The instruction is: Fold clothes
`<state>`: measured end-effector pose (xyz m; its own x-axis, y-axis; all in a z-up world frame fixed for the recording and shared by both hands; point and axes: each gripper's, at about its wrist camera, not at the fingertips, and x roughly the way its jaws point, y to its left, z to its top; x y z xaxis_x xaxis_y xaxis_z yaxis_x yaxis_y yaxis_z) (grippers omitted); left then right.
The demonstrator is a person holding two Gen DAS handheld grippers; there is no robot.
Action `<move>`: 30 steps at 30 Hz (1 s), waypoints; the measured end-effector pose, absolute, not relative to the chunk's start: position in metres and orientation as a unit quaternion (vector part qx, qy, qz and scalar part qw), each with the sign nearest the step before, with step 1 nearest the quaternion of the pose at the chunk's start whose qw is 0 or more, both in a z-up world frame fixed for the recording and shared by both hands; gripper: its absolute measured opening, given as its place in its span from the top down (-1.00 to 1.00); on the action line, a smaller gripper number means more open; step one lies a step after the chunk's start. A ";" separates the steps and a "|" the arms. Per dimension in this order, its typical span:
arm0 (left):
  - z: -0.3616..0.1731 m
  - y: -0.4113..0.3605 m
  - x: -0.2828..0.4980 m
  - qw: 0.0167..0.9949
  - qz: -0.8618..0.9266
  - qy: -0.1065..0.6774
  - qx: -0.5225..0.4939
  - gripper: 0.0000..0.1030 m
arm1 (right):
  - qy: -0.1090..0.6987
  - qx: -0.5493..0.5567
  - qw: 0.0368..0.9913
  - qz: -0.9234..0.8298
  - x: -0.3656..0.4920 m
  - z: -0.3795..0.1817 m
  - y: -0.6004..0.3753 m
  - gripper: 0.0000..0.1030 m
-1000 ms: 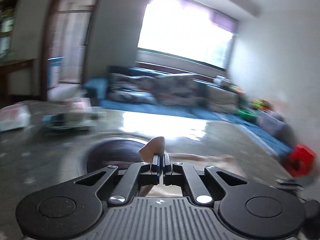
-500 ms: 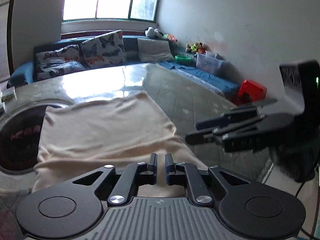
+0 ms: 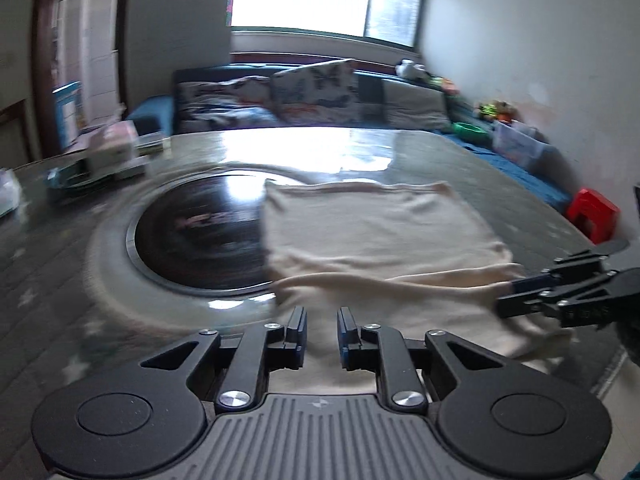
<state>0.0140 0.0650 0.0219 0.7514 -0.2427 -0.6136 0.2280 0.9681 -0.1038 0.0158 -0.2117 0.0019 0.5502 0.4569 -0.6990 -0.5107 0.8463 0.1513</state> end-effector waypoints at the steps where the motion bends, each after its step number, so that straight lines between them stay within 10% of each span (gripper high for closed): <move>1: 0.021 0.071 0.014 0.936 -0.120 0.330 -0.014 0.58 | 0.385 -0.042 0.881 0.274 0.015 0.002 -0.209 0.61; 6: 0.018 0.076 0.015 0.932 -0.125 0.339 -0.018 0.53 | 0.360 -0.045 0.891 0.273 0.011 0.020 -0.207 0.89; 30: 0.009 0.033 0.067 0.923 -0.178 0.340 0.040 0.54 | 0.335 -0.114 0.900 0.256 0.012 0.025 -0.194 0.79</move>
